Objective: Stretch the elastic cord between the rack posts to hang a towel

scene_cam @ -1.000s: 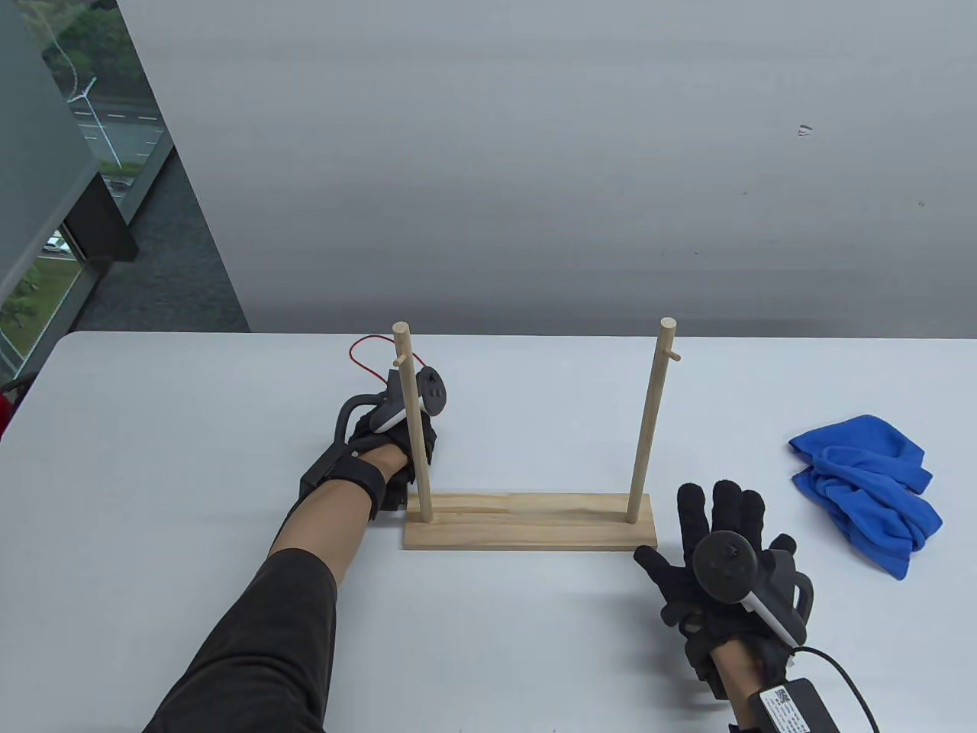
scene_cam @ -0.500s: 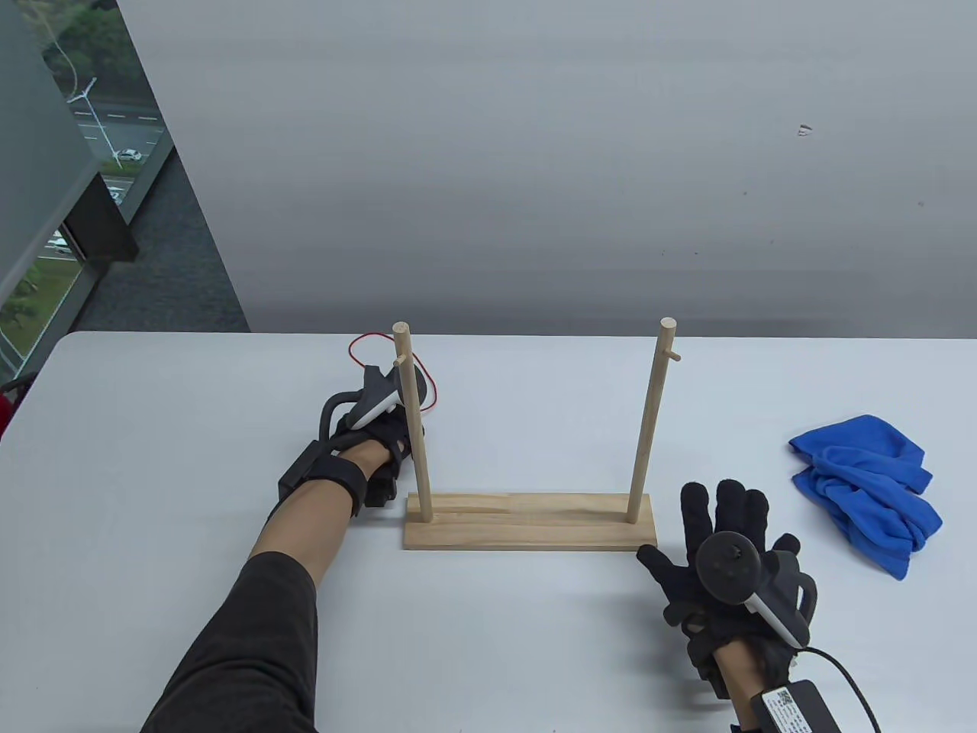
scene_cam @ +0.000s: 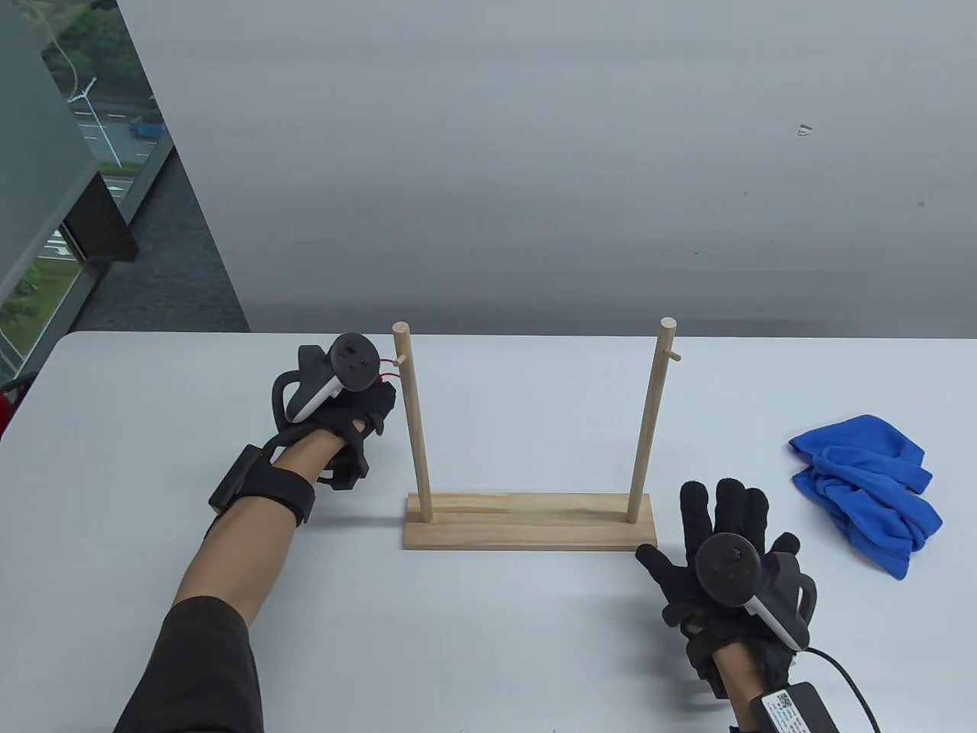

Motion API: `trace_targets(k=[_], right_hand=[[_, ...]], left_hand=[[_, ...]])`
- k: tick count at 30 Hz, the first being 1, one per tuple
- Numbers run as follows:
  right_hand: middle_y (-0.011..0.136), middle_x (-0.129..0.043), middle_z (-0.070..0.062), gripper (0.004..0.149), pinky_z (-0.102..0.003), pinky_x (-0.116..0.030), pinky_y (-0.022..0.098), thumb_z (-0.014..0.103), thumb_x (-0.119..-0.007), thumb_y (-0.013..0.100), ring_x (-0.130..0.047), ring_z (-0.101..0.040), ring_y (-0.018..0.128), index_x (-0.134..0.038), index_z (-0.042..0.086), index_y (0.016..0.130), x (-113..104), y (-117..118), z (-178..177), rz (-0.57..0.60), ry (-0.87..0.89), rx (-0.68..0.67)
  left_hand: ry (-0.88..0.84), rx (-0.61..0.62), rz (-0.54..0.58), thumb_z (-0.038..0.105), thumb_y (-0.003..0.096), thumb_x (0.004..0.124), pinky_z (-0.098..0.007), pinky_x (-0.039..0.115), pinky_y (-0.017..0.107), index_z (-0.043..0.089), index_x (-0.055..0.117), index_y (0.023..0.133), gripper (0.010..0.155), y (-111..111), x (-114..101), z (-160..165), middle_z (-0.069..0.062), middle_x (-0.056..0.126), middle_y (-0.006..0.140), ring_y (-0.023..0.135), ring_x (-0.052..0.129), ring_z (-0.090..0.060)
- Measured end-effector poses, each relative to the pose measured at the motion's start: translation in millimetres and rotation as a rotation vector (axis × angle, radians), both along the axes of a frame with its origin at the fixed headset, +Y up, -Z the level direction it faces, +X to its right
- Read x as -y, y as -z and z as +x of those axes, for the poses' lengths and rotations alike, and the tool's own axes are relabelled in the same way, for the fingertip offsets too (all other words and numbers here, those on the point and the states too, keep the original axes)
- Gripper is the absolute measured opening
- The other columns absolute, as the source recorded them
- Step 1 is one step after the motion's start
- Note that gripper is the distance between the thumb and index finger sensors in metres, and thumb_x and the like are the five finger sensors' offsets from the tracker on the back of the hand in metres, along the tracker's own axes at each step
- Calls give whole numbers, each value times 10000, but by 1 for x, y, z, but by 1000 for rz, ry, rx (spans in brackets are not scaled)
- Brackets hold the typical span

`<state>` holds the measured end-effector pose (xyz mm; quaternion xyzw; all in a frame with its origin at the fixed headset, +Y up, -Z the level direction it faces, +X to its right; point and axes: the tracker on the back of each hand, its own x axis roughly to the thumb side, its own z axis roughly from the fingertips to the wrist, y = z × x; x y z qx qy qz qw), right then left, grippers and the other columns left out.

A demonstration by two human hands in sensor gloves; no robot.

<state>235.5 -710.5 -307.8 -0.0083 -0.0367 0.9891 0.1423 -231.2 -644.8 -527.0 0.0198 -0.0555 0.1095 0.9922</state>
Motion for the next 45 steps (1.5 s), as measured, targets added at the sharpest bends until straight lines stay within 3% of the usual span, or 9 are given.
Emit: trace_targets(k=[13,23,34,45], right_hand=[[1063,86,-100,926,-791,-88,549,782,-596,429,11,-448,1020,-76,327,1046,-11,-8,-4,52,8,-19],[1063,85,-100,926,-791,-88,549,782,-596,429,11,-448,1020,-76,327,1045,-12,-9,-5,74,13,-38],[1064,84,-100,926,-791,-88,549,782,-597,428,11,-450,1020,-77,327,1045,-15,-11,-2,101,21,-40],[1064,83,-100,927,-791,-88,549,782,-598,427,10,-448,1021,-77,328,1045,-16,-11,1,109,22,-28]], left_hand=[[70,40,179,476,442,807,-408,912,218,106,847,726,468,-88,-74,-27,154,995,242,173,1080,-194],[114,103,296,479,437,814,-412,910,224,119,859,719,459,-152,-125,-24,145,997,235,179,1079,-199],[146,233,369,482,423,824,-410,911,221,128,876,703,454,-187,-165,-2,142,999,218,174,1078,-196],[78,456,395,478,419,838,-408,911,226,131,887,705,452,-197,-200,35,140,1009,219,179,1080,-198]])
